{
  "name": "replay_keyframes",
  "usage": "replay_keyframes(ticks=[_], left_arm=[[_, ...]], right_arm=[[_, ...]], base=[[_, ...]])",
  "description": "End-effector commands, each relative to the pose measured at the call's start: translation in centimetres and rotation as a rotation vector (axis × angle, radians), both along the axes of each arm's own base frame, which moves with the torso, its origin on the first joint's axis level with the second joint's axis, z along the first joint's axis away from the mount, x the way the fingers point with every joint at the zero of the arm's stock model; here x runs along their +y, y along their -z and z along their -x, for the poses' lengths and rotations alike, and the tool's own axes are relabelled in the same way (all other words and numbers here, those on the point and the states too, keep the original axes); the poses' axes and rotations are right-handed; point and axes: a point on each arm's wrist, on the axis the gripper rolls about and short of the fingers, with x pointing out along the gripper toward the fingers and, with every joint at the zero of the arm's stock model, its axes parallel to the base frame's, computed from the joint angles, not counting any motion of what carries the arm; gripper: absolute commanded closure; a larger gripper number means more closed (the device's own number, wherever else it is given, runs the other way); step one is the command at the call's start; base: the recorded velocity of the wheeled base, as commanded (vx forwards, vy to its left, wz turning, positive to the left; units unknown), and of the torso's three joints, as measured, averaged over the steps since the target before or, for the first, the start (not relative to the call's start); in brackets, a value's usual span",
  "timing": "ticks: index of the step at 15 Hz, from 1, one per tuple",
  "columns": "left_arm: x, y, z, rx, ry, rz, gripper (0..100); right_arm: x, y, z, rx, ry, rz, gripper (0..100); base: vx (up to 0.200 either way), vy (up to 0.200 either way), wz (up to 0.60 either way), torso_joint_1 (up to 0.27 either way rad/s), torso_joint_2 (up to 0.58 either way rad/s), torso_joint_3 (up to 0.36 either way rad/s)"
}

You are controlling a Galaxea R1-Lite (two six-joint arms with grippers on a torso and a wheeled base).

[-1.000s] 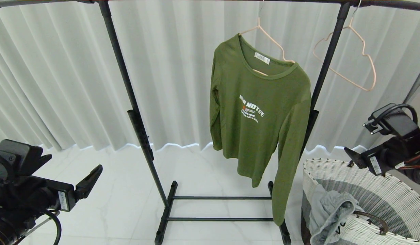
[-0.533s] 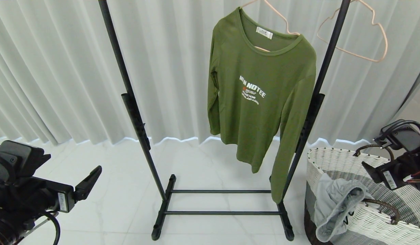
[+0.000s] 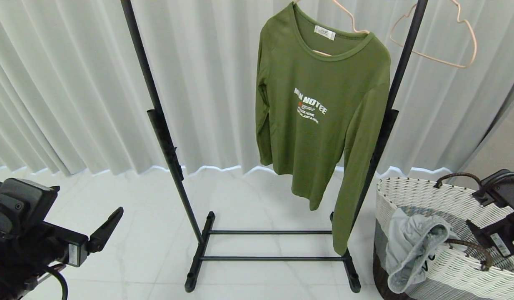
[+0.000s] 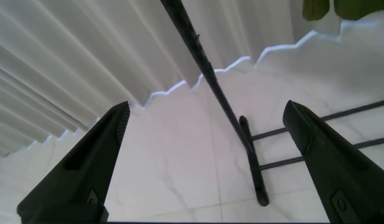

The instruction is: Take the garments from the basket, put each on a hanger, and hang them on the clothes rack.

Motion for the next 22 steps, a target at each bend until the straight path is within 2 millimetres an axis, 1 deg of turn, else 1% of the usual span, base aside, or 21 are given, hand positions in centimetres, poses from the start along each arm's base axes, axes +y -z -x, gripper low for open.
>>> replay_keyframes(ticks=[1,3,9,12,16,20,21,22], left_arm=[[-0.2,0.1,0.3,0.000,0.014,0.000,0],[-0.3,0.1,0.3,0.000,0.025,0.002,0],[-0.9,0.7,0.4,0.025,0.065,-0.001,0],[-0.8,1.1,0.6,0.043,0.065,-0.002,0],[-0.8,1.2,0.6,0.047,0.064,-0.006,0],[-0.9,1.4,0.3,0.066,0.065,-0.008,0],[-0.9,1.5,0.3,0.072,0.065,-0.008,0],[-0.9,1.7,0.3,0.079,0.065,-0.009,0]], right_arm=[[-0.1,0.0,0.3,0.000,0.007,0.005,0],[-0.1,0.1,0.3,0.007,0.004,0.014,0],[0.0,0.3,0.2,0.019,-0.002,0.020,0],[0.0,0.4,0.3,0.022,-0.014,0.017,0],[0.7,0.6,0.2,0.031,-0.051,0.019,0],[1.3,1.4,0.1,0.098,-0.096,0.027,0],[1.3,1.9,0.1,0.130,-0.108,0.028,0],[1.3,2.9,0.2,0.176,-0.113,0.033,0]], base=[[0.000,0.000,0.00,0.000,0.00,0.000],[0.000,0.000,0.00,0.000,0.00,0.000],[0.000,-0.200,0.00,0.000,0.00,0.001],[0.000,0.000,0.00,0.000,0.00,0.000],[0.000,0.000,0.00,0.000,0.00,0.000],[0.200,0.000,0.00,-0.002,0.00,0.002],[0.200,0.000,0.00,0.012,0.01,0.007],[0.200,0.000,0.00,0.007,0.00,0.002]])
